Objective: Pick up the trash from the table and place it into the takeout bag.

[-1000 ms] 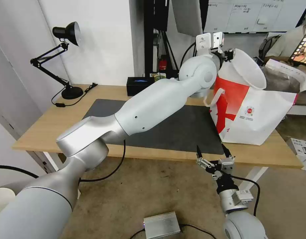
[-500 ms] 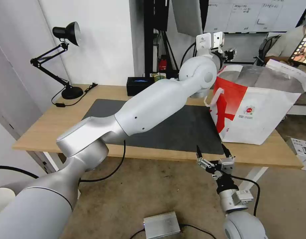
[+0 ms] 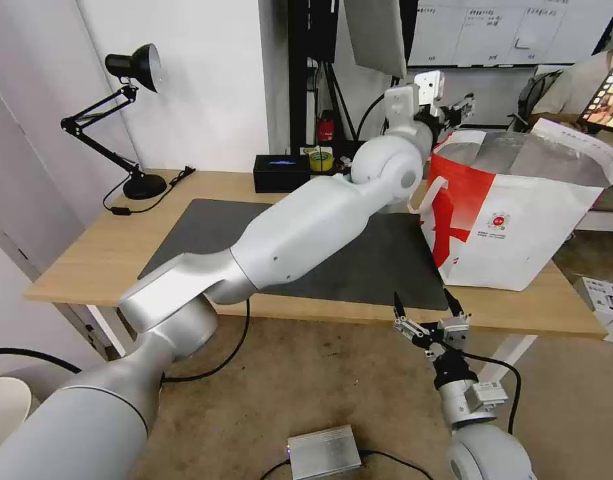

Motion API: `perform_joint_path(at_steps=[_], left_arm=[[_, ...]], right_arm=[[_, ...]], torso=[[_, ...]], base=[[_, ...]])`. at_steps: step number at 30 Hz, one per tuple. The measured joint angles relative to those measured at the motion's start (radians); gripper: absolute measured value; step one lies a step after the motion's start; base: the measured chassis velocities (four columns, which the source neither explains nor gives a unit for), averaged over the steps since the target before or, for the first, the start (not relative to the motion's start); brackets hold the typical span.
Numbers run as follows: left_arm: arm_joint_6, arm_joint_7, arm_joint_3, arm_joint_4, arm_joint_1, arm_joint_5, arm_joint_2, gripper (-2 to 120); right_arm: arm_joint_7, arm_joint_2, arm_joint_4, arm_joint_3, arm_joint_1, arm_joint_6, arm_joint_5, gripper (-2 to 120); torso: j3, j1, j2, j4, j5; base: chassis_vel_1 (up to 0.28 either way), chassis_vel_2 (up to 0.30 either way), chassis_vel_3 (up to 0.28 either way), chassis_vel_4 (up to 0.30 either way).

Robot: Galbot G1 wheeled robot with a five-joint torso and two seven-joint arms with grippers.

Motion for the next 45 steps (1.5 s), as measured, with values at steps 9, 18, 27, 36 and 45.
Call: perform_joint_path(at_steps=[9, 18, 27, 36, 45], left_arm=[[-0.075, 0.125, 0.016, 0.023, 0.063, 0.199, 0.072, 99], [-0.111, 0.216, 0.000, -0.023, 0.165, 0.301, 0.190, 100], [-0.094, 0.286, -0.109, -0.122, 0.290, 0.369, 0.315, 100], [-0.036, 0.342, -0.256, -0.249, 0.474, 0.467, 0.398, 100], [0.113, 0.319, -0.442, -0.375, 0.682, 0.528, 0.424, 100]], right_arm=[[0.000, 0.000, 0.000, 0.000, 0.000, 0.000, 0.000, 100], [0.000, 0.000, 0.000, 0.000, 0.000, 0.000, 0.000, 100], [0.000, 0.000, 0.000, 0.000, 0.000, 0.000, 0.000, 100], [0.000, 0.000, 0.000, 0.000, 0.000, 0.000, 0.000, 100], [0.000, 0.000, 0.000, 0.000, 0.000, 0.000, 0.000, 100]], torso=[[0.000, 0.000, 0.000, 0.0000, -0.0002], [0.000, 0.000, 0.000, -0.0001, -0.0002], [0.000, 0.000, 0.000, 0.0001, -0.0003], [0.000, 0.000, 0.000, 0.0000, -0.0001], [0.000, 0.000, 0.000, 0.0000, -0.0002]], base=[[0.000, 0.000, 0.000, 0.000], [0.000, 0.000, 0.000, 0.000], [0.000, 0.000, 0.000, 0.000], [0.000, 0.000, 0.000, 0.000], [0.000, 0.000, 0.000, 0.000]])
